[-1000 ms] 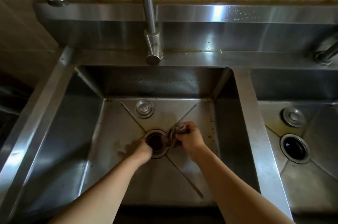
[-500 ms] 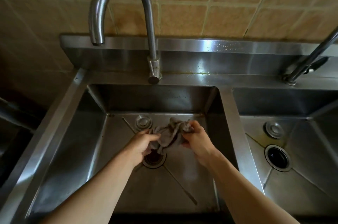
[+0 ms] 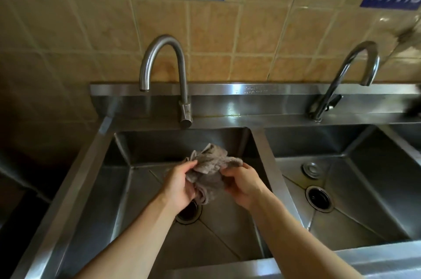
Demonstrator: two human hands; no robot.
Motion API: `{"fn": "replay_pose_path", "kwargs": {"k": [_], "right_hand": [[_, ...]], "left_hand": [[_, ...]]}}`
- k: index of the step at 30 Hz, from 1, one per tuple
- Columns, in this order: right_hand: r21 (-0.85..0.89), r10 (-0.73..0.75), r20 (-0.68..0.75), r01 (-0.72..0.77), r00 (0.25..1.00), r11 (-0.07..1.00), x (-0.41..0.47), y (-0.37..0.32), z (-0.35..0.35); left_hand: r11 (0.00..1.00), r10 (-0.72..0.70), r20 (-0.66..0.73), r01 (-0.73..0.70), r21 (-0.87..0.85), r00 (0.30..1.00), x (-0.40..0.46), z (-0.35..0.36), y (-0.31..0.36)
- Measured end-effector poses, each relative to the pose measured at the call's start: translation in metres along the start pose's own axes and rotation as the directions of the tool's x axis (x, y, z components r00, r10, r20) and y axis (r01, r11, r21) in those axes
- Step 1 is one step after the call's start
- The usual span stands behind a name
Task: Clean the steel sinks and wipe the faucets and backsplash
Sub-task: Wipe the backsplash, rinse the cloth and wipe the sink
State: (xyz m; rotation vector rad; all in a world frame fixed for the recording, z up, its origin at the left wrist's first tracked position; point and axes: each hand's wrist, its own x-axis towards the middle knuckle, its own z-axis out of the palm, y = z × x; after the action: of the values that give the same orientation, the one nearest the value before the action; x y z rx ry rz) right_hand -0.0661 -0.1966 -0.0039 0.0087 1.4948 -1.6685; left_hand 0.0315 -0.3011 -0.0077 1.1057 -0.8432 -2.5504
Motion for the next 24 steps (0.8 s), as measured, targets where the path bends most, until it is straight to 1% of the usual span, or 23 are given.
{"fn": "replay_pose_path", "kwargs": {"k": [1,2,4,6,8,10,12,14,16,17,19,21,24], "right_hand": [[0.017,-0.033,-0.071,0.034,0.997,0.999,-0.003,-0.004,-0.001],[-0.003,-0.066,-0.152,0.066,0.986,0.998,-0.004,-0.009,-0.004],[-0.134,-0.123,-0.279,0.088,0.953,0.987,-0.004,-0.018,-0.013],[-0.228,-0.154,-0.371,0.071,0.916,0.971,-0.003,-0.029,-0.026],[-0.248,-0.133,-0.432,0.024,0.892,0.968,-0.003,-0.045,-0.042],[-0.257,-0.145,-0.459,0.025,0.876,0.966,0.002,-0.063,-0.065],[-0.314,-0.169,-0.470,0.015,0.866,0.949,0.011,-0.079,-0.089],[-0.434,-0.178,-0.460,-0.045,0.870,0.900,0.019,-0.088,-0.114],[-0.485,-0.195,-0.406,-0.030,0.893,0.874,0.029,-0.100,-0.137],[-0.477,-0.194,-0.364,-0.004,0.911,0.879,0.031,-0.107,-0.144],[-0.413,-0.176,-0.280,0.047,0.944,0.909,0.038,-0.122,-0.158],[-0.326,-0.118,-0.181,0.054,0.976,0.944,0.047,-0.135,-0.173],[-0.258,-0.040,-0.061,0.023,0.997,0.966,0.057,-0.151,-0.197]], "left_hand": [[1.000,-0.014,-0.013,0.014,0.028,1.000,-0.003,0.004,0.000],[0.997,-0.016,-0.031,0.018,0.076,0.999,-0.003,0.006,-0.001],[0.980,-0.038,-0.046,0.046,0.193,0.998,-0.003,0.008,-0.003],[0.938,-0.113,-0.046,0.122,0.325,0.993,-0.007,0.015,-0.008],[0.894,-0.168,-0.073,0.183,0.409,0.983,-0.008,0.019,-0.016],[0.881,-0.199,-0.109,0.227,0.415,0.974,-0.004,0.027,-0.027],[0.880,-0.207,-0.121,0.239,0.411,0.971,0.006,0.039,-0.039],[0.883,-0.215,-0.146,0.256,0.393,0.966,0.018,0.057,-0.054],[0.886,-0.215,-0.137,0.252,0.390,0.967,0.035,0.087,-0.068],[0.885,-0.224,-0.117,0.252,0.391,0.968,0.043,0.100,-0.073],[0.884,-0.254,-0.013,0.238,0.402,0.967,0.061,0.132,-0.082],[0.894,-0.281,0.068,0.236,0.382,0.957,0.073,0.165,-0.086],[0.934,-0.288,0.052,0.269,0.235,0.956,0.090,0.198,-0.093]]}}
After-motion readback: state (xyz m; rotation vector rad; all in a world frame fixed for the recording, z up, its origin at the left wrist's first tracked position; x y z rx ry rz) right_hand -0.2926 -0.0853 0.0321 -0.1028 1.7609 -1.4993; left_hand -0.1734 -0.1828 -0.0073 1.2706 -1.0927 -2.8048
